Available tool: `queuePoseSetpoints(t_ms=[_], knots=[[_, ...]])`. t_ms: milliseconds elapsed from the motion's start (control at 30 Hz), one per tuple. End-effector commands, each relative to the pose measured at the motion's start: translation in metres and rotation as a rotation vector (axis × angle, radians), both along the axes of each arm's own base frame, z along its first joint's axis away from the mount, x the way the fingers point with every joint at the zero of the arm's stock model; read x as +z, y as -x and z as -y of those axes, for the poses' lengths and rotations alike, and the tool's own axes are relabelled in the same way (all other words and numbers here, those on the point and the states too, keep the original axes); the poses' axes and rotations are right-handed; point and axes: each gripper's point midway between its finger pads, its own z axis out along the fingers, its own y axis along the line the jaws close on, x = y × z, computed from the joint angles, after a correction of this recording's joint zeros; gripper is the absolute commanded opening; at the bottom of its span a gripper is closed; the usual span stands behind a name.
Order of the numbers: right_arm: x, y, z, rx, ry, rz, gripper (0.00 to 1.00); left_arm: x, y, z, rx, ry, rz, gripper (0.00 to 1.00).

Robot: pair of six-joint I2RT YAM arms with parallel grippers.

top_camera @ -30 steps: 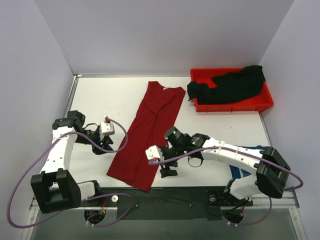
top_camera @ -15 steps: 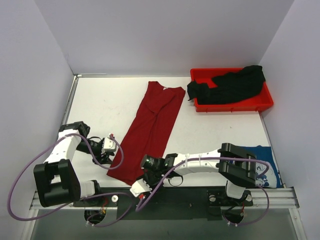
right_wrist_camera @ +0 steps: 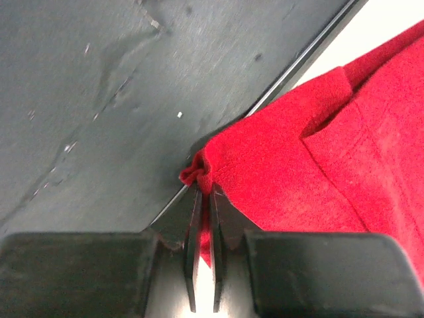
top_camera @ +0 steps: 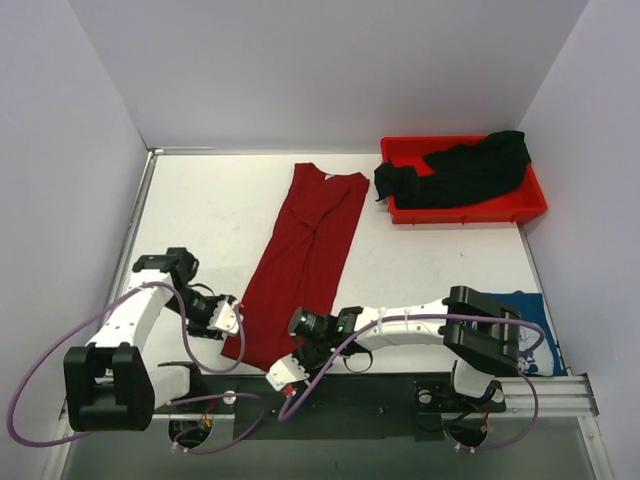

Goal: Fold and stack the t-shirts
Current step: Grab the bottom of the folded rectangular tshirt with both arms

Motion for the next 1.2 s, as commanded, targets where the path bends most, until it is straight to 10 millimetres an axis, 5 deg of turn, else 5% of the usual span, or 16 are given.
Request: queuePoseSetpoints(t_ms=[0, 300, 767, 833, 900, 1000, 1167], knots=[[0.001, -0.012, 0.032, -0.084, 0.036, -0.023, 0.00, -0.011, 0.029, -0.003, -0.448, -0.101, 0.116, 0.58], [-0.003, -0.005, 0.052, -0.102, 0.053, -0.039, 0.00, -0.040, 0.052, 0.026, -0.755, -0.062, 0.223, 0.62], [0.001, -0.001, 0.051, -0.131, 0.053, -0.078, 0.00, -0.066, 0.023, 0.034, -0.694, -0.091, 0.354, 0.57], [0.004, -0.002, 0.048, -0.141, 0.040, -0.081, 0.00, -0.072, 0.022, 0.035, -0.700, -0.088, 0.380, 0.52], [0.007, -0.003, 0.046, -0.164, 0.026, -0.093, 0.00, -0.075, 0.023, 0.038, -0.718, -0.073, 0.394, 0.36], [0.021, -0.009, 0.039, -0.236, -0.021, -0.145, 0.00, -0.066, 0.024, 0.042, -0.696, -0.057, 0.382, 0.00], [0.055, -0.032, 0.033, -0.456, -0.087, -0.297, 0.00, -0.014, 0.005, 0.072, -0.344, 0.059, 0.256, 0.00]])
